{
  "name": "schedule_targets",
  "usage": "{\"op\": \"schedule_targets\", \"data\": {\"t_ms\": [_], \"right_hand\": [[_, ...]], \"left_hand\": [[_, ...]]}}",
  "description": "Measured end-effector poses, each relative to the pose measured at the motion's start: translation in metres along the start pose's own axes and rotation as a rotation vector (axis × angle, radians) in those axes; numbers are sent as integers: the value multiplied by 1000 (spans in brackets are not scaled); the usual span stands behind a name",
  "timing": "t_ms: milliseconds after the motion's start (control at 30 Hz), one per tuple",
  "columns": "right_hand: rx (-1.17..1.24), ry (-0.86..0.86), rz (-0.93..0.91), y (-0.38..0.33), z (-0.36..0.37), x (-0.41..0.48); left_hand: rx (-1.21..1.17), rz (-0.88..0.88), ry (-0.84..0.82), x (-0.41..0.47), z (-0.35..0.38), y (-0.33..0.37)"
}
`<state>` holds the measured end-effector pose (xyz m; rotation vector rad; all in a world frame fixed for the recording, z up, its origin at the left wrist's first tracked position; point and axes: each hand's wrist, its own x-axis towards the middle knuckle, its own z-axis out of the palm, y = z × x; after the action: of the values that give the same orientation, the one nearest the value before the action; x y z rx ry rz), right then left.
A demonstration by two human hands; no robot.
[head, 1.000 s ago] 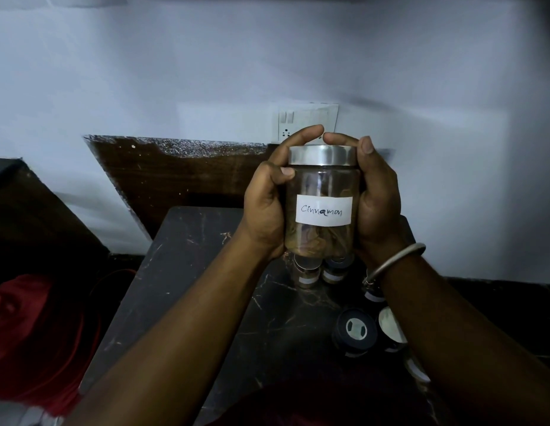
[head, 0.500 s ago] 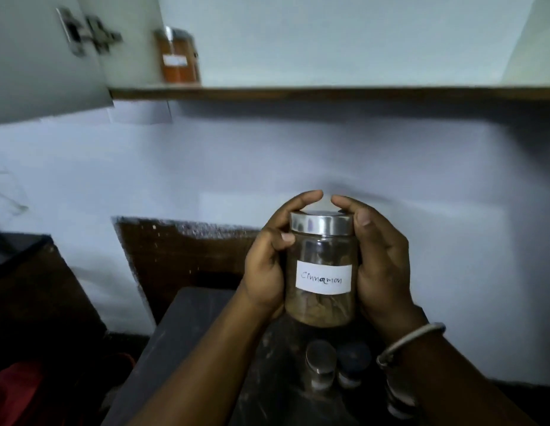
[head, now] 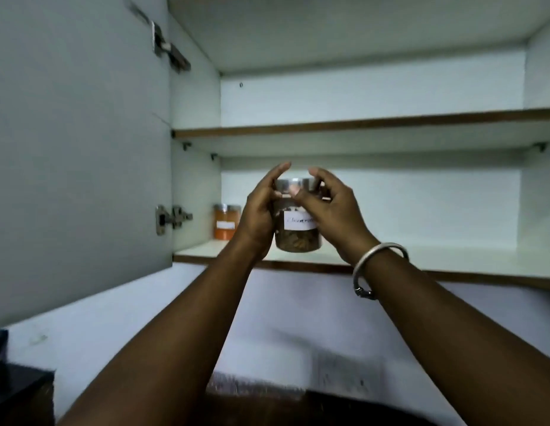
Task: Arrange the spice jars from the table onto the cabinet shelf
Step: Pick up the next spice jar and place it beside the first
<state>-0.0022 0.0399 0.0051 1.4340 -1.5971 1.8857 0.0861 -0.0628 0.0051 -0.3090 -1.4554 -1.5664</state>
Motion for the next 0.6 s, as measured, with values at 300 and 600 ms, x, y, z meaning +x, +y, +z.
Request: {"op": "schedule_targets", "data": {"t_ms": [300, 600], "right_hand": [[-375, -272, 202, 81, 75, 73], [-463, -372, 204, 130, 132, 124]], "left_hand": [[728, -154, -29, 69, -99, -51], [1060, -265, -69, 78, -143, -91]]}}
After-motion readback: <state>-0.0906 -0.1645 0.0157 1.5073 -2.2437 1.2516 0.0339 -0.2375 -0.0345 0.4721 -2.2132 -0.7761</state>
